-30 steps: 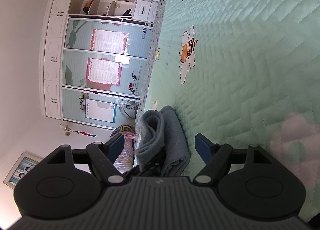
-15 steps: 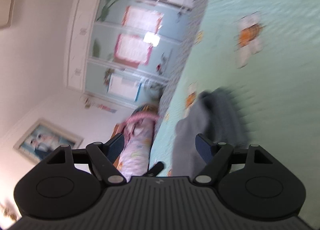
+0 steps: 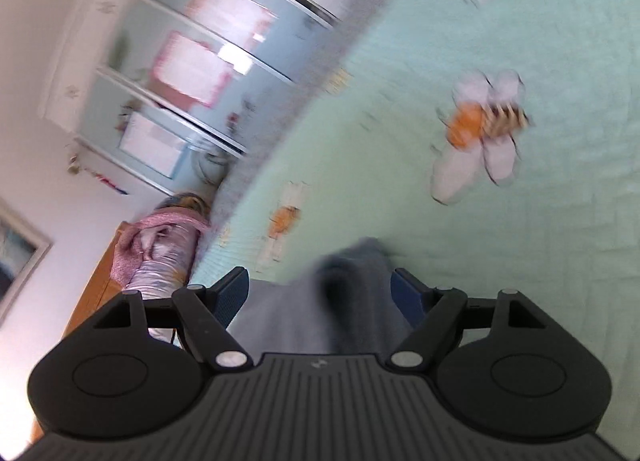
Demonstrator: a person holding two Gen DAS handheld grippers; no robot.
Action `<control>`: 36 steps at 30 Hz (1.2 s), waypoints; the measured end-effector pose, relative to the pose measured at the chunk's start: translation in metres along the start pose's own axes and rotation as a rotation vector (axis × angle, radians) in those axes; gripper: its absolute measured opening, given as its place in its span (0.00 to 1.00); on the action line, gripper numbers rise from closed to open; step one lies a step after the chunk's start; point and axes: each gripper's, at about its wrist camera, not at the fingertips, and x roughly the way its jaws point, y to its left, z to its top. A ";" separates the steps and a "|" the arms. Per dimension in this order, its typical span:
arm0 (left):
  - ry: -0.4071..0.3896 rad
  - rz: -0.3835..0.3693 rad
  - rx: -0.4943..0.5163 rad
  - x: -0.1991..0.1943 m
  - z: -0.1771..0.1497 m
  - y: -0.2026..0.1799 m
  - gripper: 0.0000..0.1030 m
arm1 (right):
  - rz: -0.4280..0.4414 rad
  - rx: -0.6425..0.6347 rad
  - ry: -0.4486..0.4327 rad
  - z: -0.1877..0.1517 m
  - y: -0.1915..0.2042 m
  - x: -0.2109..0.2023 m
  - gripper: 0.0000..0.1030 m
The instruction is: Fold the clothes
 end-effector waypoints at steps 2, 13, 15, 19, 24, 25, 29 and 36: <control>0.008 0.003 0.006 0.004 -0.001 -0.001 0.63 | -0.024 -0.024 0.017 0.002 -0.003 0.016 0.73; -0.004 0.011 0.037 0.005 0.000 -0.002 0.63 | 0.012 -0.305 -0.018 0.014 0.059 0.029 0.24; 0.010 0.014 0.049 0.010 -0.001 -0.002 0.64 | -0.032 -0.288 0.004 0.018 0.045 0.039 0.24; 0.044 0.034 0.045 0.016 -0.008 0.000 0.64 | -0.071 -0.141 0.079 0.008 0.000 0.043 0.43; -0.043 0.005 0.040 -0.001 0.001 0.001 0.64 | 0.018 -0.203 -0.075 -0.009 0.025 -0.012 0.55; -0.040 -0.001 0.052 0.001 0.002 -0.001 0.64 | 0.067 -0.245 -0.085 -0.015 0.035 -0.020 0.55; 0.031 -0.002 0.103 0.019 -0.003 -0.008 0.66 | 0.066 -0.491 0.060 -0.055 0.057 -0.015 0.53; -0.010 -0.053 0.081 0.007 -0.007 -0.004 0.66 | 0.027 -0.487 0.049 -0.053 0.058 -0.024 0.38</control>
